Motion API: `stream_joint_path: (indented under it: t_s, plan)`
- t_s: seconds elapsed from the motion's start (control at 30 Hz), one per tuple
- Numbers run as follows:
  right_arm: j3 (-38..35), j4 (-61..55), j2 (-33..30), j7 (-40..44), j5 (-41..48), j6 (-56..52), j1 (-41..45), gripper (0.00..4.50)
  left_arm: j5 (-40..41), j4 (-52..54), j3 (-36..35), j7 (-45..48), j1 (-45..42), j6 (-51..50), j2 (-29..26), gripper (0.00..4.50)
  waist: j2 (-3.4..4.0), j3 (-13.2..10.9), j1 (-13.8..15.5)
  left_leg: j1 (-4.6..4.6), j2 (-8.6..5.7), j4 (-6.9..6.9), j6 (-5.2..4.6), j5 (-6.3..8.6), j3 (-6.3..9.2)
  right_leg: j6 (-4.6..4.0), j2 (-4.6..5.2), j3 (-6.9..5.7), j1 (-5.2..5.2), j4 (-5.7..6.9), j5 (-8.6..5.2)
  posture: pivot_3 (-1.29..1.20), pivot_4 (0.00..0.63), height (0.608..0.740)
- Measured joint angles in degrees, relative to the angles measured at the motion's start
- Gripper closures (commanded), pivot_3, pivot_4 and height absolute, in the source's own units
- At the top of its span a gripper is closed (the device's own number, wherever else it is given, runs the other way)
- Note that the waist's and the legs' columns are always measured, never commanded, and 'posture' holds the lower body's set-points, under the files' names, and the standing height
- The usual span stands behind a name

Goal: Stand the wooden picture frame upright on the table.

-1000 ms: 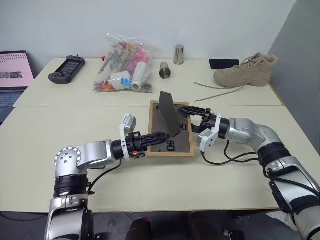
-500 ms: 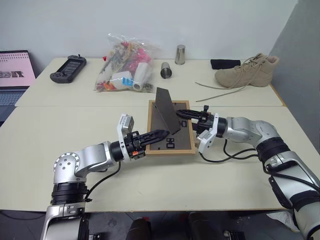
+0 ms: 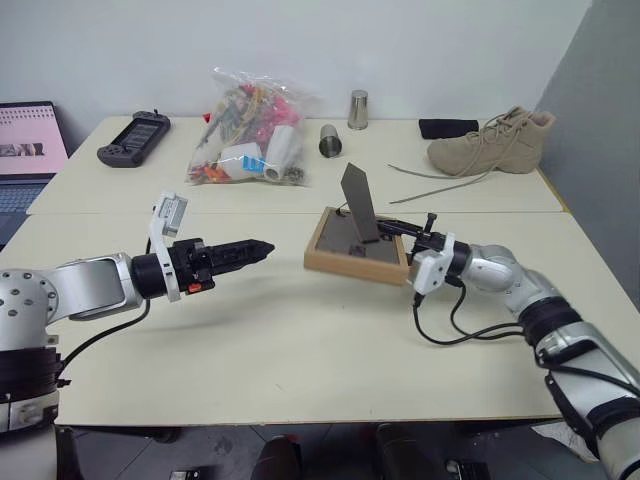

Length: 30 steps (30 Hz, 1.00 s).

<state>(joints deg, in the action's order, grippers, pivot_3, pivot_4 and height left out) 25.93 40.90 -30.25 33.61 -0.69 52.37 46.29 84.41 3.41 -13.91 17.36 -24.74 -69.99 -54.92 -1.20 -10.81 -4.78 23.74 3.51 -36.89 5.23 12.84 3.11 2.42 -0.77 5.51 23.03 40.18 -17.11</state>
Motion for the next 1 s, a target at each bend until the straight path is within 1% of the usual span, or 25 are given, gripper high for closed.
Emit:
stream_joint_path:
  t_s: [0.07, 0.13, 0.2, 0.3, 0.4, 0.53, 0.77, 1.0]
  plan:
    - [-1.01, -4.55, 1.29, 9.30, 9.61, -10.56, -0.39, 3.18, -8.71, 2.95, 1.81, 2.29, 1.53, 4.45, -0.03, 0.00, 0.02, -0.01, 0.10, 0.02, 0.03, -0.01, 0.00, 0.00, 0.00, 0.00, -0.03, -0.02, 0.03, 0.00, 0.00, 0.00, 0.150, 0.740]
    - [-3.19, -7.99, 2.84, 15.16, 16.71, -22.30, -0.01, 3.18, -16.26, 6.58, 3.63, 4.31, 2.40, 9.34, 0.04, 0.00, 0.01, -0.01, 0.31, 0.04, 0.03, -0.01, -0.04, 0.02, 0.00, 0.00, -0.03, -0.03, 0.04, -0.01, 0.00, 0.00, 0.150, 0.740]
    - [-5.47, -9.64, 4.98, 18.86, 22.81, -36.26, 1.45, 3.18, -23.98, 11.39, 5.35, 6.76, 3.57, 15.15, -0.16, 0.00, 0.01, -0.01, 0.44, 0.04, 0.03, 0.00, -0.05, 0.03, -0.04, 0.00, -0.04, 0.00, 0.07, -0.03, 0.00, 0.00, 0.150, 0.740]
    - [-8.28, -9.53, 7.26, 21.82, 27.75, -51.94, 3.79, 3.18, -31.11, 15.31, 6.87, 8.34, 4.43, 20.73, 0.71, 0.00, 0.02, -0.01, 0.84, 0.06, 0.02, 0.02, -0.21, 0.12, -0.07, -0.01, -0.05, 0.01, 0.14, -0.04, 0.00, 0.00, 0.150, 0.740]
    - [-10.67, -6.09, 10.67, 24.13, 29.04, -61.38, 6.04, 3.18, -34.90, 16.27, 6.88, 8.09, 4.65, 23.43, 4.04, 0.00, 0.02, -0.01, 1.02, 0.10, 0.03, 0.03, -0.23, 0.13, -0.10, 0.00, -0.08, 0.02, 0.16, -0.09, 0.00, 0.00, 0.150, 0.740]
    - [-12.21, 2.21, 14.96, 26.52, 28.24, -66.91, 8.89, 3.18, -37.89, 17.62, 6.77, 8.49, 4.97, 25.22, 5.96, 0.00, 0.02, -0.01, 1.11, 0.13, 0.03, 0.05, -0.23, 0.14, -0.11, 0.00, -0.08, 0.02, 0.18, -0.13, 0.00, 0.00, 0.150, 0.740]
    - [-14.34, 14.50, 18.20, 27.71, 22.17, -64.43, 11.27, 3.18, -39.31, 18.76, 6.72, 9.27, 6.27, 25.15, 7.98, 0.00, 0.02, -0.01, 1.34, 0.16, 0.02, 0.06, -0.24, 0.14, -0.11, 0.00, -0.08, 0.01, 0.18, -0.16, 0.00, 0.00, 0.150, 0.740]
    - [-18.04, 17.50, 19.90, 28.14, 19.36, -63.55, 12.23, 3.18, -40.77, 19.00, 6.70, 10.02, 7.12, 25.14, 8.80, 0.00, 0.01, -0.01, 1.24, 0.12, 0.06, 0.05, -0.24, 0.14, -0.10, 0.01, -0.10, 0.01, 0.18, -0.11, 0.00, 0.00, 0.150, 0.740]
